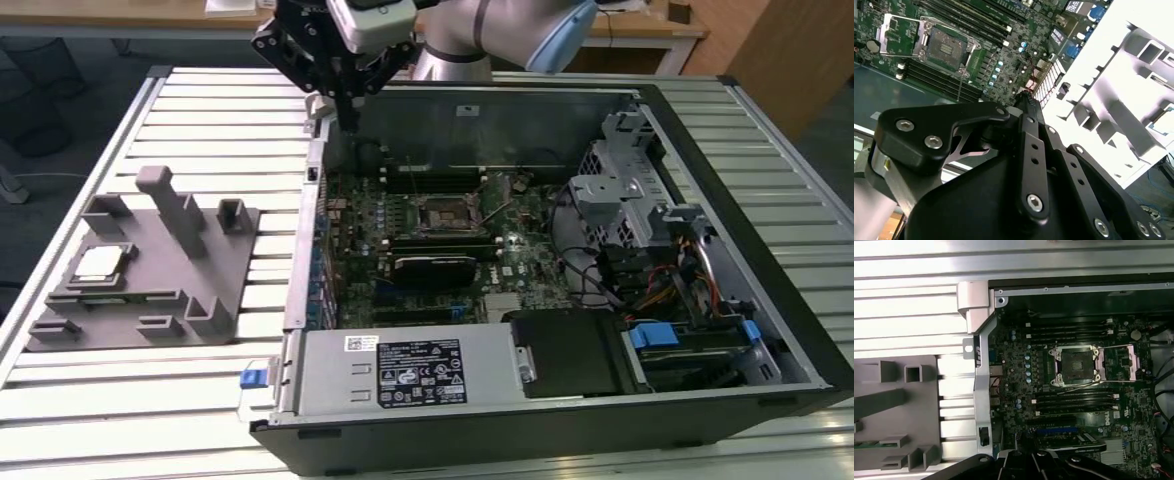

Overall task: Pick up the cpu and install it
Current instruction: 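Reach for the cpu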

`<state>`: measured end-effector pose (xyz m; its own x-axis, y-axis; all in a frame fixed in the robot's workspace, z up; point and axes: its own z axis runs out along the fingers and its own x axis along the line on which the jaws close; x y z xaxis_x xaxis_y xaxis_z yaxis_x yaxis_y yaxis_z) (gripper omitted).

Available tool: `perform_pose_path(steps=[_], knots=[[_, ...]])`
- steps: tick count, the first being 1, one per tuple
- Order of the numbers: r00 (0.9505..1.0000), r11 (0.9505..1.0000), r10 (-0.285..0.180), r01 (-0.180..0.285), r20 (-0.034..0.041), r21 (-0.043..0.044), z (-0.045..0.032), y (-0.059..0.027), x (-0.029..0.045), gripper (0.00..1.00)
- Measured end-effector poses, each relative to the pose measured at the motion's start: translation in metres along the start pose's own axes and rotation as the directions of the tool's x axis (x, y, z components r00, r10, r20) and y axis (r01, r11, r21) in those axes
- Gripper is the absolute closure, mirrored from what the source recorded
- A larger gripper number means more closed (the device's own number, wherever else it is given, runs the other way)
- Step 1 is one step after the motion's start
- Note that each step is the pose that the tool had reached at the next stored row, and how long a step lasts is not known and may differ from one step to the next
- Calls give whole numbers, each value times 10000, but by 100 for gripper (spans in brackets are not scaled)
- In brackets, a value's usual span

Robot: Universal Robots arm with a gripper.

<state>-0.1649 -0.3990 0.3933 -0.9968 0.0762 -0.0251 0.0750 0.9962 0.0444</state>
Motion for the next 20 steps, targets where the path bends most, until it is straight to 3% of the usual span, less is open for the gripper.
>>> perform_pose_path(steps=[12, 20], knots=[[10000, 10000, 0, 0, 0, 0, -4, -11, 135, 89], [10000, 10000, 1, -1, 1, -2, -8, -22, 271, 89]])
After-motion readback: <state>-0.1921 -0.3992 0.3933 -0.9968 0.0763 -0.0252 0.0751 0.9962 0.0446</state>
